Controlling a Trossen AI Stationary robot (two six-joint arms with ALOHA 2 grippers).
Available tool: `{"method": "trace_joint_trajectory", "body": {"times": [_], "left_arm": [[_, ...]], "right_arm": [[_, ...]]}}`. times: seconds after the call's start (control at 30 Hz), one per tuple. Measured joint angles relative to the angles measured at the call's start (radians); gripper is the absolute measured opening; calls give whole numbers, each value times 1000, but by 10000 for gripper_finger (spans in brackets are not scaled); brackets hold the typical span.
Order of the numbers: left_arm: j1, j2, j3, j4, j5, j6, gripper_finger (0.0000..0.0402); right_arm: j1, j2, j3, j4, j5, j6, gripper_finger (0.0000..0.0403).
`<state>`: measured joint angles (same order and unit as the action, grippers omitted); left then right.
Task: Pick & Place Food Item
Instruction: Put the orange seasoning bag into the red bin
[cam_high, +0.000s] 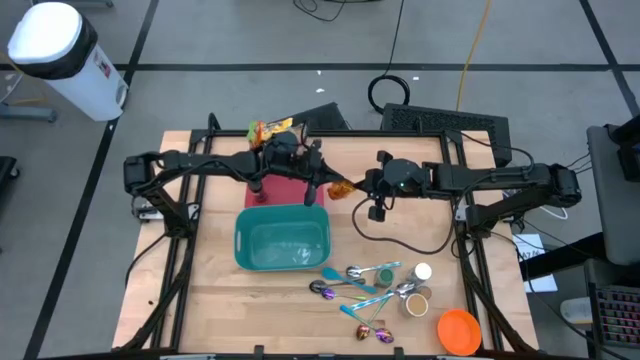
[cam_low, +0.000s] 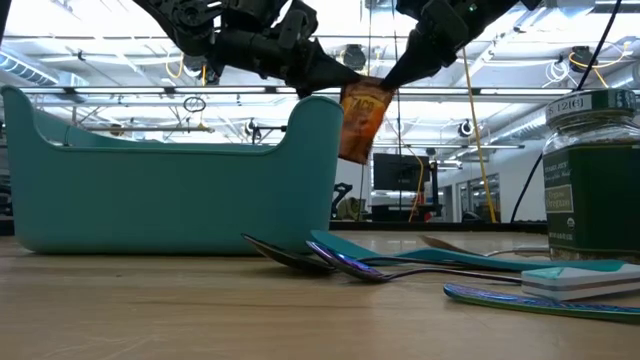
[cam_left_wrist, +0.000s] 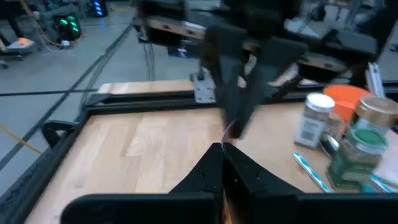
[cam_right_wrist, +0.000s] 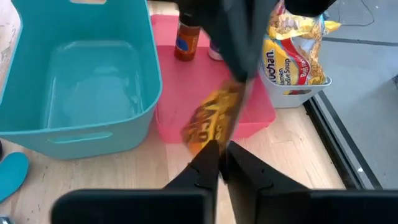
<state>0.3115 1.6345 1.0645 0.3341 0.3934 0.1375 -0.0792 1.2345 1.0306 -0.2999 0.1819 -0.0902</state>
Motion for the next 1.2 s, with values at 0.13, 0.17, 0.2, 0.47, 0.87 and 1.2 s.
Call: {"method": "trace_joint_trajectory", "body": {"times": [0.13,0.17,0.2,0.47,0.87,1.2], "left_arm": [[37,-35,-13,-4,24,-15,3],[47,-49,-23,4,31,-16,3],[60,-68,-41,3,36,-20,3],[125,-278,-291,118,0,-45,1],[161,-512,-652,311,-152,9,1],[255,-525,-781,397,-154,60,0]], "right_arm": [[0,-15,0,-15,0,11,64],[0,-22,0,-22,1,17,77],[0,-31,0,-39,0,25,91],[1,-78,0,-90,0,41,156],[1,-74,0,-78,0,24,149],[2,-74,0,-75,-1,25,144]]}}
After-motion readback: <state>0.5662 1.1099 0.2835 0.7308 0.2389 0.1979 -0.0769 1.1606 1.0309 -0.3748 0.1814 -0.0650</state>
